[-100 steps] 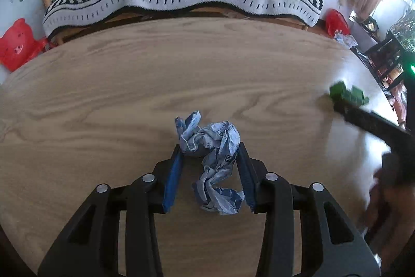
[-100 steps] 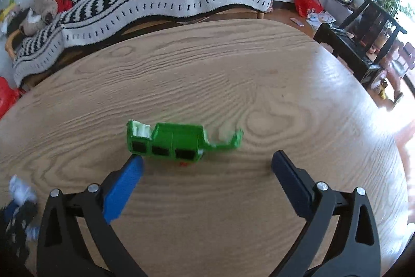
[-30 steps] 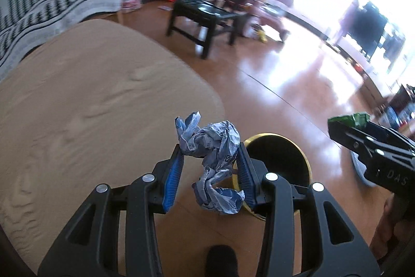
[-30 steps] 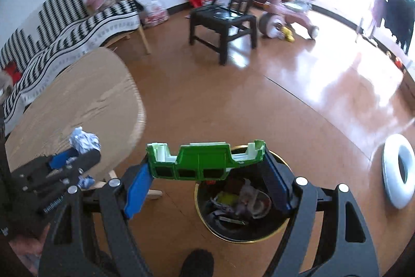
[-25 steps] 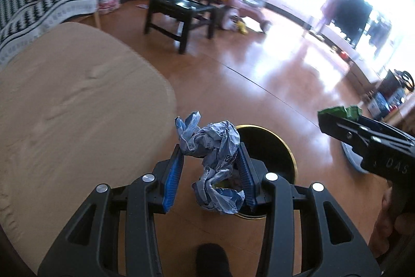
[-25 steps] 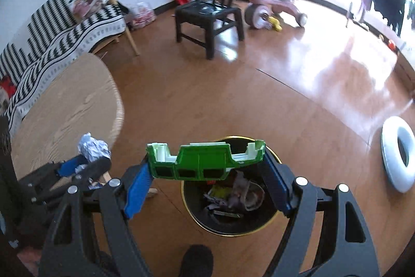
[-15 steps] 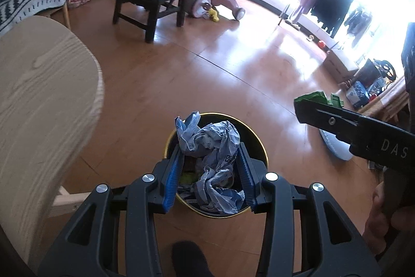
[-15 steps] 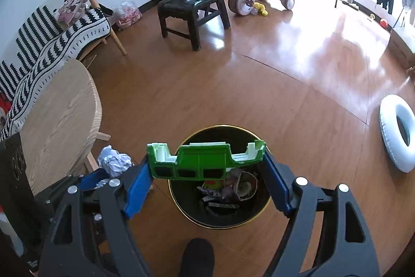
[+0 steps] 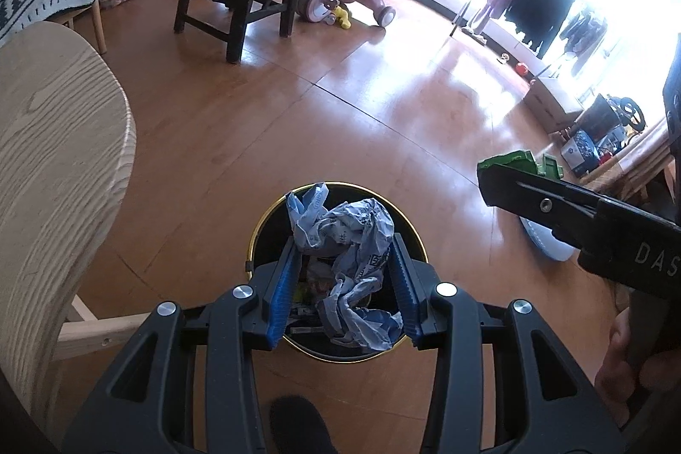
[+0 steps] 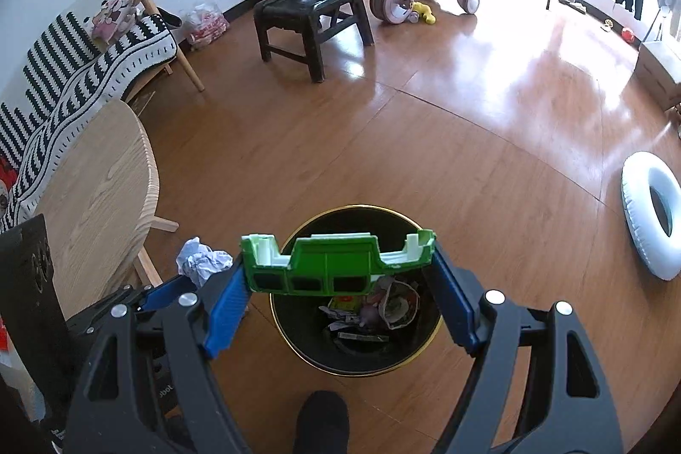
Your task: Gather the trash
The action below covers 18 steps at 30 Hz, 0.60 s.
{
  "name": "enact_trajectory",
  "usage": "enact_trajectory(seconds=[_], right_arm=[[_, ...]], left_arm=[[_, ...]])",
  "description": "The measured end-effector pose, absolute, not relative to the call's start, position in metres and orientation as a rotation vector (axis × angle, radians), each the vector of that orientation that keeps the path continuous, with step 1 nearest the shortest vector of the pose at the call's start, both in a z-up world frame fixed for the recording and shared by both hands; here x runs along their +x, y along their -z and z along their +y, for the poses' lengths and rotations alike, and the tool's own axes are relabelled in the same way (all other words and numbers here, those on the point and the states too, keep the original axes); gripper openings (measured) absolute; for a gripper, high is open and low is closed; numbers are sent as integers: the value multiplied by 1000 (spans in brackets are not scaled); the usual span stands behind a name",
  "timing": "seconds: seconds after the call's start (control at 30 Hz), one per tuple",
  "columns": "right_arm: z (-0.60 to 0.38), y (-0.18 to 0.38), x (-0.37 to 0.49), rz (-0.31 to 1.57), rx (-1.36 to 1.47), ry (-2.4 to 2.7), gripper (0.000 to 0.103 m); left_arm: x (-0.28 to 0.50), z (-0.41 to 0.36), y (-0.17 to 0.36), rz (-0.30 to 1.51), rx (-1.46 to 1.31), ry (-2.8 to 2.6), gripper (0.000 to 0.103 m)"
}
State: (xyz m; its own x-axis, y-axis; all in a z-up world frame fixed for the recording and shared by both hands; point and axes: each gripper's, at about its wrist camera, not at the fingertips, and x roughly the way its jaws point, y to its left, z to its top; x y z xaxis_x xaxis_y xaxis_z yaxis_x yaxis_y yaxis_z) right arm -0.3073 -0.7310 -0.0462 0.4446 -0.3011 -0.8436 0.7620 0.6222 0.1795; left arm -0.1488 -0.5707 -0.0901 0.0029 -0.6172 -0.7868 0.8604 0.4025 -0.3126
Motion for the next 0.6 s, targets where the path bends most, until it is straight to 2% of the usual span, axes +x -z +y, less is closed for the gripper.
enact_trajectory(seconds=[0.17, 0.2, 0.3, 0.37, 0.6], right_arm=[[-731, 48, -306, 881, 606, 726, 76], [-731, 49, -307, 881, 609, 731, 77], [-734, 48, -310, 869, 626, 749, 85], [-734, 49, -311, 865, 630, 751, 85], [-729, 46, -304, 859, 615, 752, 91]], left_arm=[[-145, -573, 93, 1054, 278, 1183, 44], [-144, -573, 93, 1059, 273, 1184, 46], [-144, -573, 93, 1055, 264, 1178, 67], [-145, -574, 92, 1043, 268, 1172, 73], [-138, -564, 87, 1037, 273, 1137, 81]])
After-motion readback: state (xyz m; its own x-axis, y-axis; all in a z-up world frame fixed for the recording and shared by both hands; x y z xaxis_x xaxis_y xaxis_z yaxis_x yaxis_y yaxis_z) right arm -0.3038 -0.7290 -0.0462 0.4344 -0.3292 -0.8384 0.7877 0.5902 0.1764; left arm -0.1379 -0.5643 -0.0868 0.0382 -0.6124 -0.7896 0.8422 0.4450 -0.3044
